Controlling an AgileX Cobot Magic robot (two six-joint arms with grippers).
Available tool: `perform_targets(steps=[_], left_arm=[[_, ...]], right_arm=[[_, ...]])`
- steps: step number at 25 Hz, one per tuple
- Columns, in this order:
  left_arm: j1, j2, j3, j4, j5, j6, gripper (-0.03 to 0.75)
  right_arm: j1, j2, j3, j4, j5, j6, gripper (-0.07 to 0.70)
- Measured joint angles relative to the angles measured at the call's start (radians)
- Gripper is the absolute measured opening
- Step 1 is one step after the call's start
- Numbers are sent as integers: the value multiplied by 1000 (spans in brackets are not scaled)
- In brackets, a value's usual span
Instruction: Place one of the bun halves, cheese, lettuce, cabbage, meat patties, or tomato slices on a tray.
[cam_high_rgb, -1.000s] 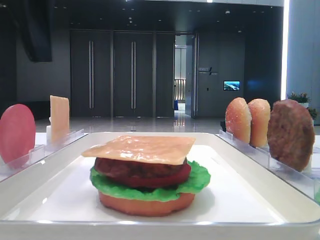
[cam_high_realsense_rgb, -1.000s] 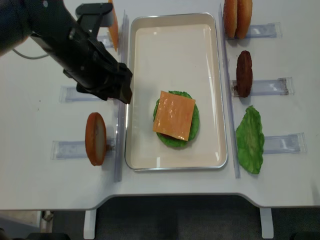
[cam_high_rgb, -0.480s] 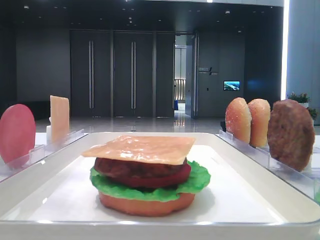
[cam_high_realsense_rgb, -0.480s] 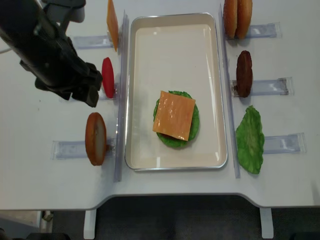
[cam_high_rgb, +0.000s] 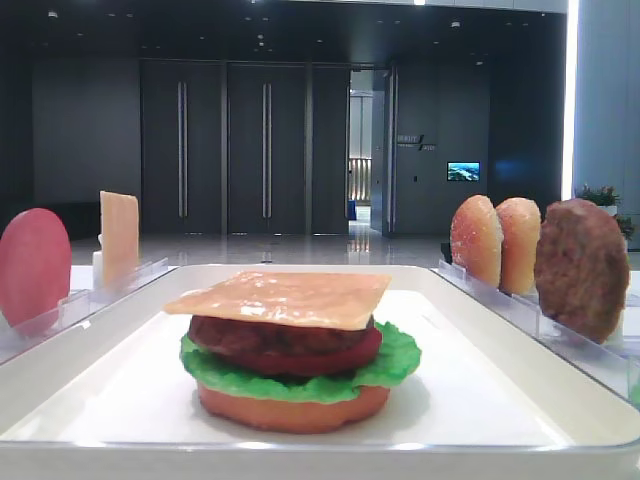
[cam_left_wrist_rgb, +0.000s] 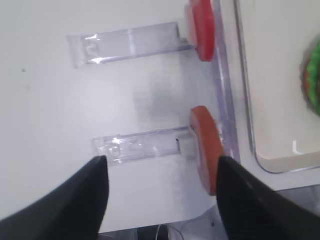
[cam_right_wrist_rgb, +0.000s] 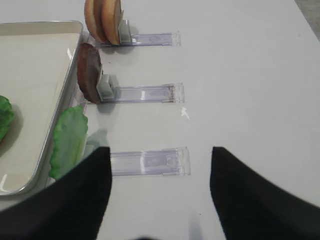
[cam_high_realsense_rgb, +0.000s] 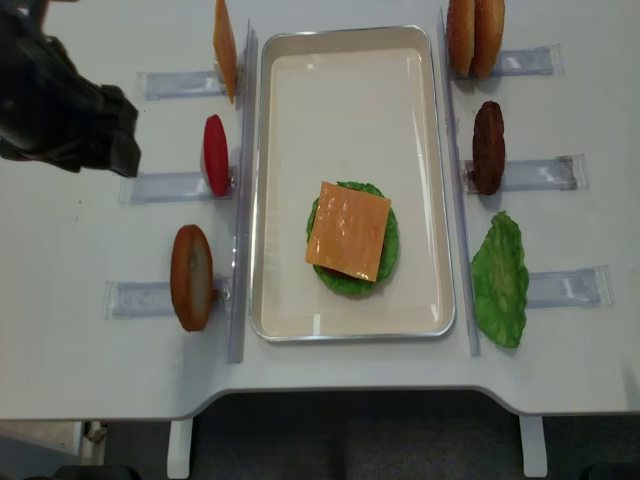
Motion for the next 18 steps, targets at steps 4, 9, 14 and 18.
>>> perform_targets(steps=[4,9,14,18], left_arm=[[116,-52,0,0,7,50,513],[205,-119,35,3,11,101,513],[208,-237,129,-11,13,102,513],[208,-390,211,-29,17,100,513]], right_arm=[[0,0,0,0,0,0,416],[0,0,0,0,0,0,416],[0,0,0,0,0,0,416],[0,0,0,0,0,0,416]])
